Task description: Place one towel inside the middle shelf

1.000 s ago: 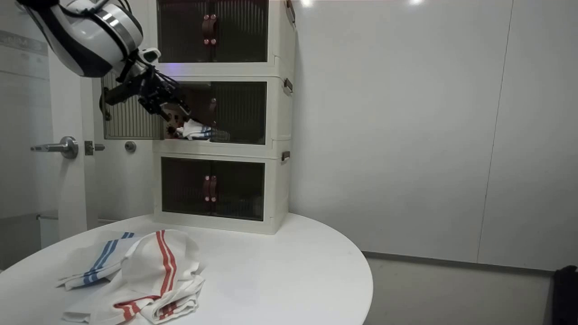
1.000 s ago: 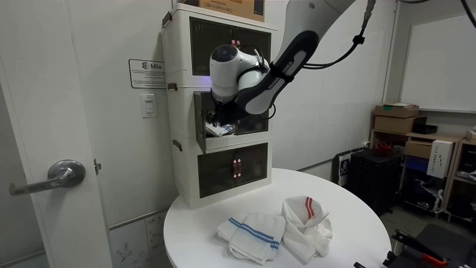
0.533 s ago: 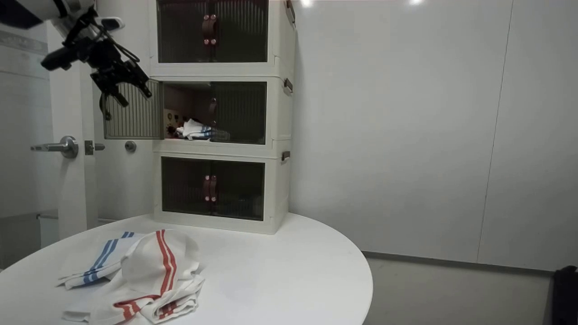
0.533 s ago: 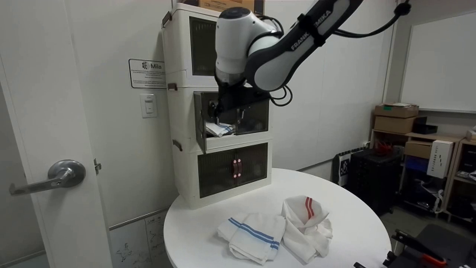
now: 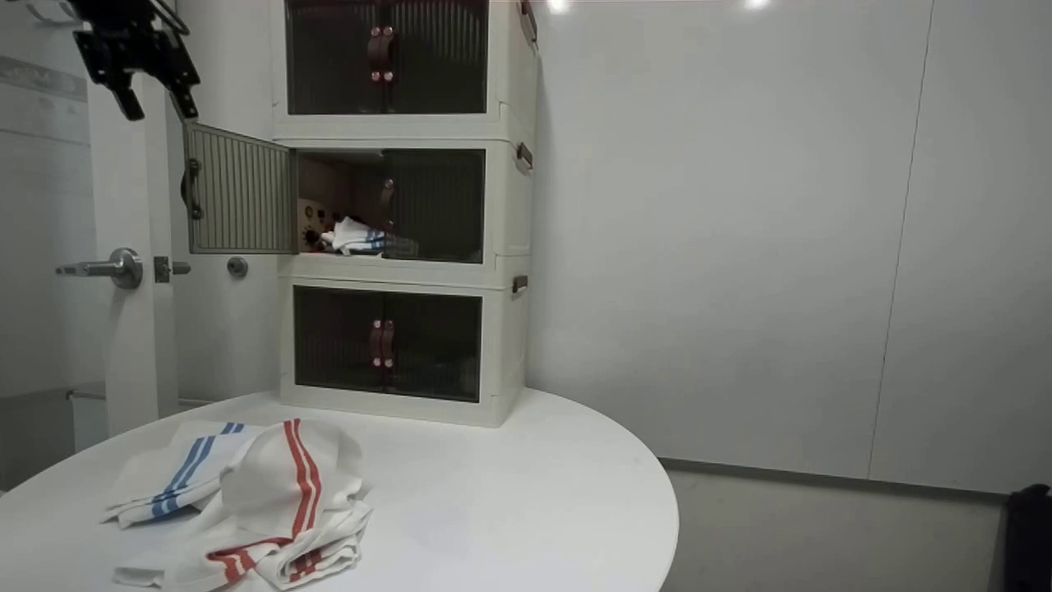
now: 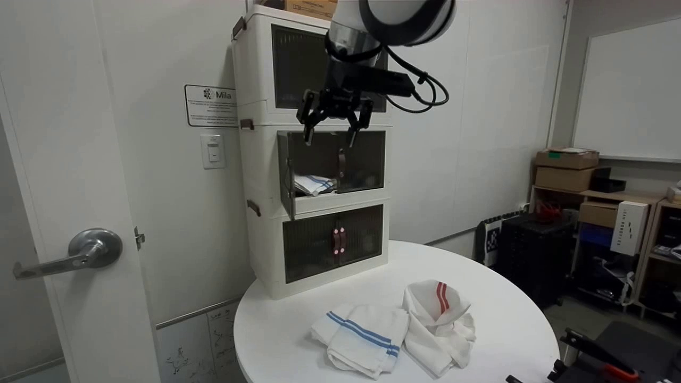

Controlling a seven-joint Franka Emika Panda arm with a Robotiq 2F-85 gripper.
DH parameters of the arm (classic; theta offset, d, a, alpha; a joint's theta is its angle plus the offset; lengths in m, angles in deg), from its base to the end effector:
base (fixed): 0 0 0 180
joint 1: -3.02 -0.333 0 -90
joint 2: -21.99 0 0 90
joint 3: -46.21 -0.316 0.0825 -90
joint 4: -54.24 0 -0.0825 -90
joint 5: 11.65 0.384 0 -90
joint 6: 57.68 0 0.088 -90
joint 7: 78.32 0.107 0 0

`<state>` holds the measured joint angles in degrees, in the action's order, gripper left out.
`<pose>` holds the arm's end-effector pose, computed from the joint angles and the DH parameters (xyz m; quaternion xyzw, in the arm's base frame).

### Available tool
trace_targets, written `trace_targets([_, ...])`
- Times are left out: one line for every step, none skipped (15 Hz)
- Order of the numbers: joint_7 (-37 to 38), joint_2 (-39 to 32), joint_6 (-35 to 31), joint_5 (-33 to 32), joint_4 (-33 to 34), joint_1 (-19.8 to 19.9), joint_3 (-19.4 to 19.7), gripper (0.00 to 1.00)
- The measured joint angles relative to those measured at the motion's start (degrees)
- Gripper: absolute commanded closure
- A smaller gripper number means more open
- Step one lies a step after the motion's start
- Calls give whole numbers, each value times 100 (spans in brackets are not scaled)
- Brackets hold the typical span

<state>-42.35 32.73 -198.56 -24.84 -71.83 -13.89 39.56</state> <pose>0.4849 0.2146 0.5098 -0.9701 0.0327 -0.2395 0.0206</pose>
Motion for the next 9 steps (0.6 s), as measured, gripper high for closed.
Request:
trace_targets([-199, 83, 149, 297, 30, 21, -87, 0])
trace_targets([-314, 136, 282, 494, 76, 51, -165, 0])
trace_targets([-357, 160, 383, 604, 141, 96, -240, 0])
trace_targets([-358, 157, 483, 659, 234, 151, -312, 0])
trace_targets([-358, 140, 578, 694, 340, 204, -373, 0])
trace_targets([-358, 109, 677, 701, 460, 255, -425, 0])
trace_targets([-358, 61, 781, 701, 597, 302, -474, 0])
trace_targets([-358, -10, 891, 701, 756, 341, -517, 0])
trace_targets([-358, -109, 993, 701, 930, 370, -556, 0])
